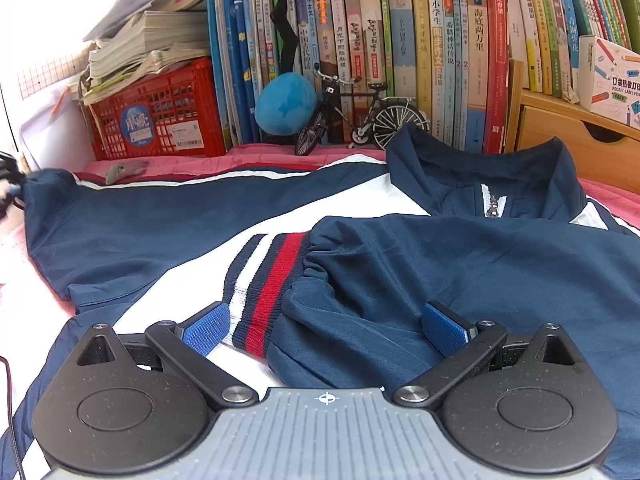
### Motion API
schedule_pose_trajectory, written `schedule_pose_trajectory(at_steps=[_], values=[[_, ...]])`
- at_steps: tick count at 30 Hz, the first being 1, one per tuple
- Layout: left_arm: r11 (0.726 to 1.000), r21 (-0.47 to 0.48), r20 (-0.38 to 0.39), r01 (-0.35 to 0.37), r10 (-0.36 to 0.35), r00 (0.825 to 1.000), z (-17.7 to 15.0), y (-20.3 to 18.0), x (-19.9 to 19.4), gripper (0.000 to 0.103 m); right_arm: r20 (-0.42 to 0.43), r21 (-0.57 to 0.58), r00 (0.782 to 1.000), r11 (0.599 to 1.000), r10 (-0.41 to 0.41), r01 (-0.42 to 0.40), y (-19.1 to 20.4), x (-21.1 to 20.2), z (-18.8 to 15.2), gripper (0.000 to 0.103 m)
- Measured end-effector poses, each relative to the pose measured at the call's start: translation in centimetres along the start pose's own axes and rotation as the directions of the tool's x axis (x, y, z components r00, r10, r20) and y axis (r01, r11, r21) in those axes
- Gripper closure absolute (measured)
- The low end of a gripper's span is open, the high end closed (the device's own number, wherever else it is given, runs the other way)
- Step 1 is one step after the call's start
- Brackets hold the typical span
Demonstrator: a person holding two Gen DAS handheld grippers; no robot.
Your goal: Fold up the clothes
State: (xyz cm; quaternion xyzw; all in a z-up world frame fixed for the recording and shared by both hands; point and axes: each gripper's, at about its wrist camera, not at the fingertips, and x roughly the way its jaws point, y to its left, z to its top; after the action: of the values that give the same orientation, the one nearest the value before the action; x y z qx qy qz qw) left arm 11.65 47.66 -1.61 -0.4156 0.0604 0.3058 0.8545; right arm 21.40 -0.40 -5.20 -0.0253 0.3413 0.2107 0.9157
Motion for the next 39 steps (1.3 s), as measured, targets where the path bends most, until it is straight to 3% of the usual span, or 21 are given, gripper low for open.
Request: schedule_pose_trajectory(at_steps=[4,7,9,11,13,18,23,27,29,31,33,34,36,39], values=[[0.980,0.146,0.046,0.136,-0.144,0.989,0.2,-4.6,-4.5,0.100,0.002,0.007,1.000,1.000,0.005,-0.005,-0.1,-0.1,0.0,0.000],[0.921,0.285,0.067,0.265,-0.295,0.953,-0.8,-9.3,-9.0,0.100,0.023,0.069,0.999,0.997,0.027,-0.029,-2.0,-1.4,0.0,0.000],[0.844,0.389,0.043,0.368,-0.415,0.909,-2.3,-12.5,-12.2,0.100,0.038,0.110,0.998,0.993,0.041,-0.045,-3.3,-2.3,-0.1,0.001],[0.728,0.515,-0.020,0.453,-0.518,0.855,-5.1,-15.9,-15.3,0.100,0.053,0.151,0.997,0.987,0.054,-0.062,-4.5,-3.2,-0.1,0.002],[0.617,0.580,-0.110,0.533,-0.588,0.801,-8.9,-18.8,-16.7,0.100,0.090,0.227,0.994,0.970,0.064,-0.083,-6.8,-5.1,-0.3,0.002],[0.398,0.632,-0.393,0.665,-0.575,0.718,-21.8,-23.7,-18.3,0.097,0.184,0.451,0.982,0.884,0.044,-0.124,-13.6,-10.3,-2.2,0.001],[0.189,0.669,-0.641,0.719,-0.342,0.687,-34.2,-25.8,-18.4,0.079,0.183,0.543,0.983,0.835,-0.008,-0.095,-18.1,-12.8,-4.6,0.000],[0.037,0.691,-0.691,0.722,-0.258,0.675,-37.8,-24.2,-20.2,0.050,0.164,0.548,0.986,0.833,-0.019,-0.075,-18.9,-12.5,-5.3,0.000],[0.001,0.691,-0.695,0.723,-0.270,0.666,-37.5,-23.3,-21.4,0.041,0.165,0.505,0.986,0.860,-0.013,-0.073,-18.1,-12.1,-5.1,0.000],[0.012,0.668,-0.712,0.744,-0.281,0.643,-36.1,-22.5,-22.2,0.032,0.169,0.444,0.986,0.893,-0.009,-0.068,-17.0,-11.6,-4.6,0.000],[0.019,0.666,-0.705,0.746,-0.312,0.637,-34.2,-21.2,-23.0,0.022,0.181,0.358,0.983,0.932,-0.006,-0.061,-15.3,-11.3,-3.7,0.000],[0.021,0.681,-0.688,0.732,-0.321,0.650,-33.2,-20.6,-23.3,0.019,0.189,0.305,0.982,0.950,0.001,-0.060,-14.2,-11.1,-3.2,0.000],[0.046,0.728,-0.638,0.684,-0.319,0.700,-31.3,-19.3,-23.3,0.019,0.198,0.186,0.980,0.981,0.018,-0.055,-11.6,-10.6,-2.1,0.000],[0.156,0.776,-0.565,0.611,-0.261,0.783,-28.3,-17.2,-21.6,0.019,0.170,0.022,0.983,0.997,0.065,-0.069,-8.3,-9.3,-0.8,0.000]])
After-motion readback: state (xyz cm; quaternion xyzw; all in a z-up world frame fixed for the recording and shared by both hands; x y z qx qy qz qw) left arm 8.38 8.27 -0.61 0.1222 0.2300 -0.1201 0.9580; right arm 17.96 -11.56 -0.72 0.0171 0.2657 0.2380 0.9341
